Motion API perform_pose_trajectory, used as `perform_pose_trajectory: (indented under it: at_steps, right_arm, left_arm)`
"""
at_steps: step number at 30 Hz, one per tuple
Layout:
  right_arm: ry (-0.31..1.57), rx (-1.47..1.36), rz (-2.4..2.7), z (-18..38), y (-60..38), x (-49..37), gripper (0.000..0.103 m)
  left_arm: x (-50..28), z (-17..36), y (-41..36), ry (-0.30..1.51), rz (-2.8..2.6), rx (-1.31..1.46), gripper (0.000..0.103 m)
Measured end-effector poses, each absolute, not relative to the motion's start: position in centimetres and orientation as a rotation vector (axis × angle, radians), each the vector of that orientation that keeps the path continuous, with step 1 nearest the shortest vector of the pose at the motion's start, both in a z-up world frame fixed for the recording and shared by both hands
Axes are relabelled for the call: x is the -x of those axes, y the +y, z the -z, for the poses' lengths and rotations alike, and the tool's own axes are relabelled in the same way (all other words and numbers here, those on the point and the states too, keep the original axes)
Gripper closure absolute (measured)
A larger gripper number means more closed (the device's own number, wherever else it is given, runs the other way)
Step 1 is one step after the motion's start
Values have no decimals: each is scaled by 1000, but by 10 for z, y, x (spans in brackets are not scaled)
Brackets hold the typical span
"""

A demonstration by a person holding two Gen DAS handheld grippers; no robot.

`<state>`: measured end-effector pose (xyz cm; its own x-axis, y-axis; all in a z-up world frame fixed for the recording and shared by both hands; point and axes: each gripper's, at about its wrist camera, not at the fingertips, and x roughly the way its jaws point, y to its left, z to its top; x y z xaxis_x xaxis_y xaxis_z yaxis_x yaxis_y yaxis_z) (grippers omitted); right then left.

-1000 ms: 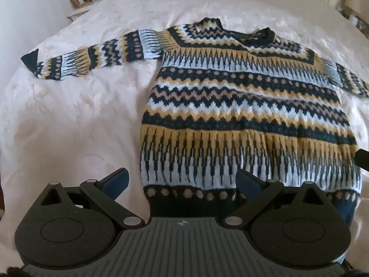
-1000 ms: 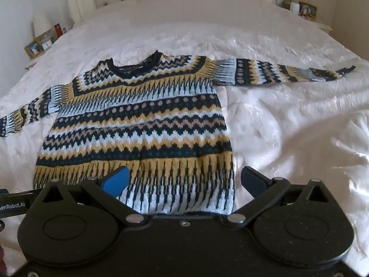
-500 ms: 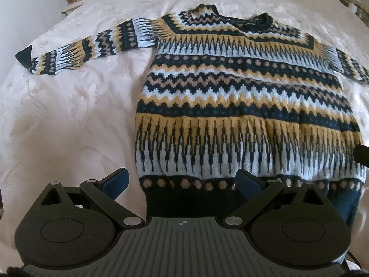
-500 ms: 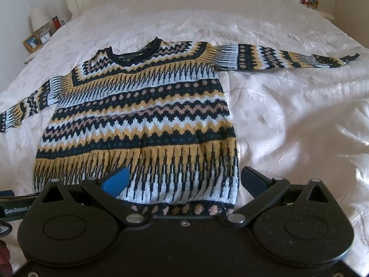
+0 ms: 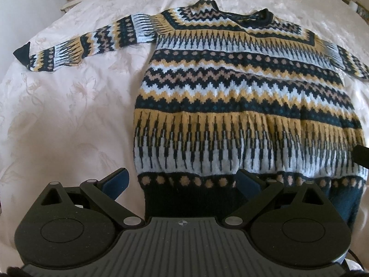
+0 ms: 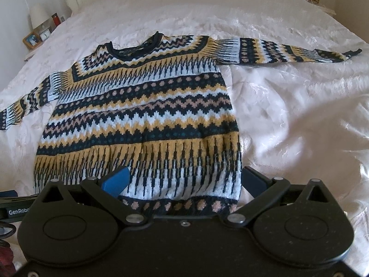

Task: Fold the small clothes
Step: 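Move both grippers over the sweater hem, open, toward the body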

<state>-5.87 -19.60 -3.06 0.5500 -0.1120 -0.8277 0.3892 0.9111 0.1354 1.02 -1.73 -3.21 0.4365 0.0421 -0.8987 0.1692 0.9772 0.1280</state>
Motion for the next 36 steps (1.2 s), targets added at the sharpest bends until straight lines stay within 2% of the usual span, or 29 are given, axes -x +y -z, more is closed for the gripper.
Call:
perform_pose_trajectory:
  at_steps: [27, 31, 36]
  right_arm:
    - [990, -345, 277, 38, -195, 45, 1]
    - [985, -345, 277, 38, -197, 40, 1]
    - [978, -340, 277, 36, -198, 31, 1]
  left_arm:
    - [-28, 48, -16, 1162, 75, -184, 4]
    - [-35, 48, -13, 1168, 68, -175, 10]
    - [-43, 49, -11, 1172, 61, -169, 11]
